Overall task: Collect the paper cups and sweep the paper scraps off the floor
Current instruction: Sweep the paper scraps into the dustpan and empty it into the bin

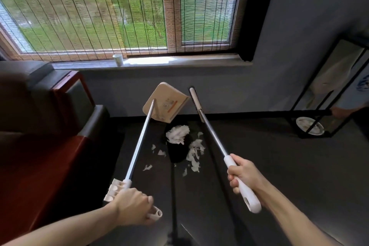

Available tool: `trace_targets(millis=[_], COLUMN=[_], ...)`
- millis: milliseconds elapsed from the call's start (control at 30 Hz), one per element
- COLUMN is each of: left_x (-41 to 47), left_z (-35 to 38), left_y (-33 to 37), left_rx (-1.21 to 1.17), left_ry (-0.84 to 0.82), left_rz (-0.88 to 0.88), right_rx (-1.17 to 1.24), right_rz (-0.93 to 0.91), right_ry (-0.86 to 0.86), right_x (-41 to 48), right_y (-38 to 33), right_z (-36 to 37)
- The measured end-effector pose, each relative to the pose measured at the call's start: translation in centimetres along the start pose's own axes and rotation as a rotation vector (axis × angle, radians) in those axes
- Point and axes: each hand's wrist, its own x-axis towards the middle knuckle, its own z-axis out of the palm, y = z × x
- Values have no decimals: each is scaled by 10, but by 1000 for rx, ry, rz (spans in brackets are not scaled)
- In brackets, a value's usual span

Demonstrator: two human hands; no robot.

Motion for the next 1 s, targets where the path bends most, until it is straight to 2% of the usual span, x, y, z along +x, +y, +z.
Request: trace_targets(millis=[67, 100, 200, 267, 300, 433, 500, 633, 733, 800, 1000], left_x=[-12, -18, -31, -47, -56, -73, -69, -32, 6, 35, 103], left_z=[-10, -14, -9, -17, -22, -25, -27, -25, -20, -16, -4], left_y=[0, -2, -7, -15, -18, -32, -36, -32, -36, -37, -19], left_rx=[50, 19, -180, -309, -429, -1276, -1474, -1560, -1500, -1546, -1543], left_ry=[111, 114, 204, 375, 426, 499, 579, 606, 505, 488, 543], left_rz=[-80, -108, -200, -216, -283, -610, -672, -655, -608, -634, -917], right_rx=[-4, -4, -2, -6, -5, -10, -34, -110, -179, -215, -338], right_rz=[8, 14, 38, 58, 68, 112, 135, 197, 242, 278, 367], right_ry=[-3, -4, -8, -7, -5, -1, 3, 19, 26, 17, -9], right_x=[-1, 0, 1, 4, 6, 23, 37, 86, 134, 167, 262], right_y=[2, 3, 8, 11, 13, 16, 15, 8, -1, -9, -30], right_z=[4, 6, 11, 13, 12, 1, -9, -36, -59, -75, -110])
